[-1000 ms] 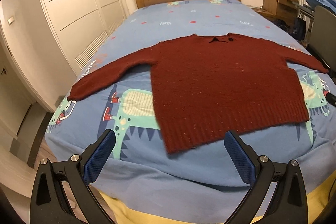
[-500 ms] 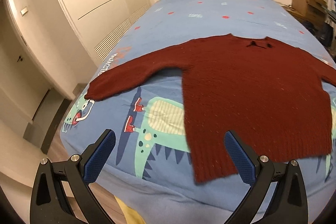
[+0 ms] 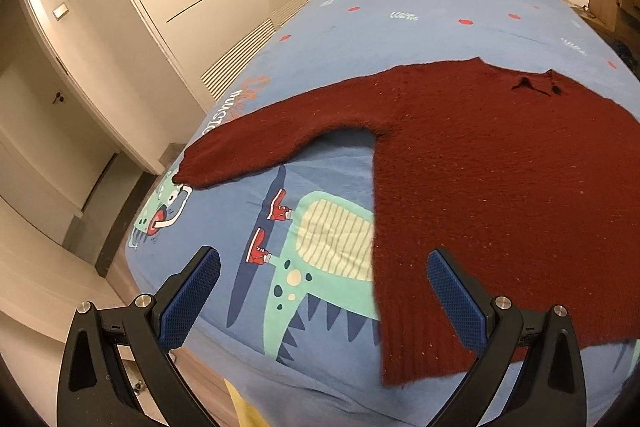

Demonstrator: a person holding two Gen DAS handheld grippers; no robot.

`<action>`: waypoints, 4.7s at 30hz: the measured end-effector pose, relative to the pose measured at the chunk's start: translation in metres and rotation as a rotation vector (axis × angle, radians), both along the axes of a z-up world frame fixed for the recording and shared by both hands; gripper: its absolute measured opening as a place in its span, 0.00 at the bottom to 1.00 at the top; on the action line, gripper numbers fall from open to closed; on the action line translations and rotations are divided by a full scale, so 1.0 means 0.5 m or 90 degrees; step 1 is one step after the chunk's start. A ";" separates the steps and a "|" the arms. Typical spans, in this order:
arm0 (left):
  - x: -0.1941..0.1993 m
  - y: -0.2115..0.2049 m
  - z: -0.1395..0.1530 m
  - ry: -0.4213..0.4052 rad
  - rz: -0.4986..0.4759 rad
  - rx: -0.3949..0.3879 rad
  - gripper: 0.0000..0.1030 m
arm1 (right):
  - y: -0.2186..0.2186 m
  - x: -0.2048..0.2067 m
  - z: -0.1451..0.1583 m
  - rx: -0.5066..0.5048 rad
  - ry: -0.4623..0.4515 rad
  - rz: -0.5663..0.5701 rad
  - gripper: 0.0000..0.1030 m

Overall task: Fold small clothes
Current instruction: 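Grasp the cuff of the sleeve nearest the right tool with the right tool, then carry the held sleeve across the sweater body with the right tool, then lower the sleeve onto the sweater back and open the right tool, then lift the right tool away from the sweater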

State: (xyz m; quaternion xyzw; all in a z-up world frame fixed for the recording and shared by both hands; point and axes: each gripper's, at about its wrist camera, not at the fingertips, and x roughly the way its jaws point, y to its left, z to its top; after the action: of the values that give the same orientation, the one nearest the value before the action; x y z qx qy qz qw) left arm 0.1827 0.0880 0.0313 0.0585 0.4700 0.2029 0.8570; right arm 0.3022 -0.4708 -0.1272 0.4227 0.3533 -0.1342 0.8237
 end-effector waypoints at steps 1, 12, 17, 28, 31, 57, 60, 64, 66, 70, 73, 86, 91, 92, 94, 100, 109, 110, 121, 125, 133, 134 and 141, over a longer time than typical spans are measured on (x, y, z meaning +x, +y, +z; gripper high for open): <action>0.003 -0.001 -0.004 0.001 0.001 0.001 0.99 | -0.012 0.006 -0.002 0.009 -0.009 -0.008 0.92; 0.022 -0.015 -0.039 0.016 -0.006 -0.015 0.99 | -0.131 0.066 -0.031 0.111 -0.093 -0.106 0.62; 0.020 0.001 -0.026 -0.025 0.005 -0.092 0.99 | -0.167 0.083 -0.041 0.150 -0.111 -0.129 0.34; 0.025 0.019 -0.034 -0.006 0.010 -0.136 0.99 | -0.130 0.153 0.038 0.136 -0.129 -0.063 0.07; 0.016 0.039 -0.041 -0.005 0.029 -0.179 0.99 | -0.093 0.188 0.064 0.149 -0.140 -0.031 0.07; -0.126 0.267 -0.040 -0.076 0.124 -0.354 0.99 | 0.704 0.447 0.186 0.243 -0.156 0.364 0.07; -0.131 0.275 -0.046 -0.077 0.124 -0.358 0.99 | 0.794 0.457 0.181 0.230 -0.142 0.409 0.07; -0.132 0.279 -0.055 -0.076 0.121 -0.354 0.99 | 0.893 0.458 0.155 0.207 -0.117 0.461 0.07; -0.134 0.284 -0.060 -0.076 0.124 -0.352 0.99 | 0.934 0.458 0.140 0.177 -0.093 0.492 0.08; -0.140 0.294 -0.068 -0.075 0.132 -0.350 0.99 | 1.019 0.436 0.102 0.100 -0.048 0.557 0.08; -0.140 0.296 -0.074 -0.072 0.134 -0.351 0.99 | 1.066 0.417 0.083 0.044 -0.026 0.595 0.09; -0.139 0.278 -0.073 -0.086 0.120 -0.312 0.99 | 1.170 0.353 0.039 -0.161 0.036 0.691 0.18; -0.123 0.259 -0.074 -0.073 0.091 -0.328 0.99 | 1.201 0.340 0.051 -0.188 0.027 0.727 0.38; -0.118 0.255 -0.075 -0.068 0.086 -0.330 0.99 | 1.197 0.313 0.059 -0.194 0.022 0.741 0.38; -0.111 0.251 -0.076 -0.063 0.082 -0.333 0.99 | 1.189 0.290 0.069 -0.203 0.010 0.756 0.38; -0.100 0.248 -0.086 -0.061 0.076 -0.345 0.99 | 1.139 0.281 0.117 -0.247 -0.034 0.716 0.39; -0.094 0.243 -0.086 -0.059 0.069 -0.339 0.99 | 1.162 0.265 0.062 -0.230 0.003 0.728 0.43; -0.094 0.246 -0.086 -0.059 0.072 -0.337 0.99 | 1.175 0.251 0.056 -0.228 0.003 0.746 0.43; -0.089 0.253 -0.096 -0.055 0.078 -0.321 0.99 | 1.160 0.239 0.097 -0.311 -0.021 0.730 0.47; -0.085 0.245 -0.094 -0.061 0.076 -0.309 0.99 | 1.159 0.254 0.060 -0.345 0.026 0.709 0.50; -0.061 0.234 -0.078 -0.082 0.054 -0.292 0.99 | 1.101 0.221 0.058 -0.304 0.004 0.693 0.53; -0.057 0.229 -0.075 -0.081 0.048 -0.288 0.99 | 1.079 0.223 0.062 -0.322 0.002 0.679 0.53; -0.043 0.217 -0.079 -0.074 0.047 -0.295 0.99 | 0.855 0.276 0.066 -0.392 0.059 0.488 0.53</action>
State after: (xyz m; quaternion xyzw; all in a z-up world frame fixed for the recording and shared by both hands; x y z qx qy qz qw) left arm 0.1613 0.1966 -0.0082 -0.1685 0.4558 0.1240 0.8651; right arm 0.4401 -0.0434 -0.0940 -0.0072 0.4639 0.0619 0.8837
